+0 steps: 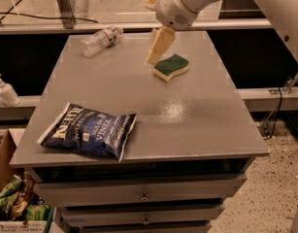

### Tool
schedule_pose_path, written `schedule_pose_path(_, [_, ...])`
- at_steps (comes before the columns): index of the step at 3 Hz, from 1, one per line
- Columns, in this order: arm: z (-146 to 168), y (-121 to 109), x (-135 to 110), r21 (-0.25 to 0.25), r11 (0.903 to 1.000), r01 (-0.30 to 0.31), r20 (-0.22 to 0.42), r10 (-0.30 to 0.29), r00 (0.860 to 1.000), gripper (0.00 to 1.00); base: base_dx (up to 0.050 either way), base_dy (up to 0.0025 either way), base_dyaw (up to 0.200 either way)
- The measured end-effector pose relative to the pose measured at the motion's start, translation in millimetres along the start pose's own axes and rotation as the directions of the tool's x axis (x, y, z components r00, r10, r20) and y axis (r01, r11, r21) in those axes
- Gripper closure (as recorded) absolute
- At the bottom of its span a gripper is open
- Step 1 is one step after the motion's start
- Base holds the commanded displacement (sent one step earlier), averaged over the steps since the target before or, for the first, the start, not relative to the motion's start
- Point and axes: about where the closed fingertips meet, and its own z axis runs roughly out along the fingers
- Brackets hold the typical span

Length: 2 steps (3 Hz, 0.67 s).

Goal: Move water bottle near blue chip bag

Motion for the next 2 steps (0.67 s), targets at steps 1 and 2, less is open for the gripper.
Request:
schedule_pose_path(1, [44.4, -17.6, -21.0, 0.028, 0.9994, -0.02, 0.003, 0.02, 1.0, 0.0, 0.0, 0.0, 0.0])
schedule_pose_path(2, [92.7, -39.0, -33.7, 0.03, 0.9976, -0.063, 0.007, 0.063, 0.998, 0.0, 0.0, 0.0, 0.0])
